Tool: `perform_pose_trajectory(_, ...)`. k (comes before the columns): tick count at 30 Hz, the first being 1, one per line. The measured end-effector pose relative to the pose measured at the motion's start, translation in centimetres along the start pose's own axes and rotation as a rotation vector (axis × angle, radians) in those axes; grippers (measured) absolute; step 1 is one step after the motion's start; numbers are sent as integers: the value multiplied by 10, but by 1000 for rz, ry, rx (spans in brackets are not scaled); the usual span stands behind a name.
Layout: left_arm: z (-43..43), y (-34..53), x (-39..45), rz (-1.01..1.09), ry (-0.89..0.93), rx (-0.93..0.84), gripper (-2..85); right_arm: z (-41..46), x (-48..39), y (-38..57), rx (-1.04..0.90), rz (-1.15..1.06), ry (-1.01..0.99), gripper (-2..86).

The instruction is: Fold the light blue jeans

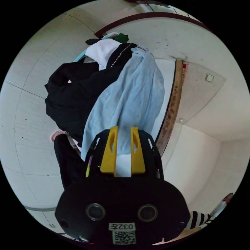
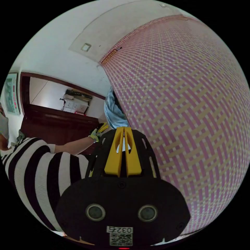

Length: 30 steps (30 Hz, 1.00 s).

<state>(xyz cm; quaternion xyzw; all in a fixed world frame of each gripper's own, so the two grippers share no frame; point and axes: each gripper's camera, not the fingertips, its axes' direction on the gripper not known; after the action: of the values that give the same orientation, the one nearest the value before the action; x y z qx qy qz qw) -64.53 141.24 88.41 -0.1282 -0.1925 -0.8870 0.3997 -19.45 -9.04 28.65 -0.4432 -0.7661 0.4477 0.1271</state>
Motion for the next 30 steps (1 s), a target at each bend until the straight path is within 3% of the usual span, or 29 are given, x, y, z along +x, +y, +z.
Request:
perform_pose_trajectory(3, 15, -36, -16, -9, -52, -45, 93, 20, -12, -20, -51, -19, 11, -10)
perform_pose_trajectory(7, 24, -65, -19, 66, -110, -90, 8, 37, -29, -42, -57, -71, 0, -10)
perform_pose_trajectory(15, 27, -127, -46, 134, -172, -290, 65, 47, -36, -49, -39, -65, -30, -10)
perform_pose_trajectory(20, 16, -161, -55, 164, -247, -343, -5, 32, -34, -35, -10, -35, -3, -10)
perform_pose_trajectory(22, 0, -166, -59, 219, -149, -372, -8, 24, -32, -28, 11, -29, -1, -10)
perform_pose_trajectory(26, -56, -176, -60, 390, 430, -385, -9, 5, -24, -10, 56, -6, -19, -10)
perform_pose_trajectory(30, -86, -187, -4, 599, 691, -359, -9, -12, -17, 5, 84, -17, -41, -10)
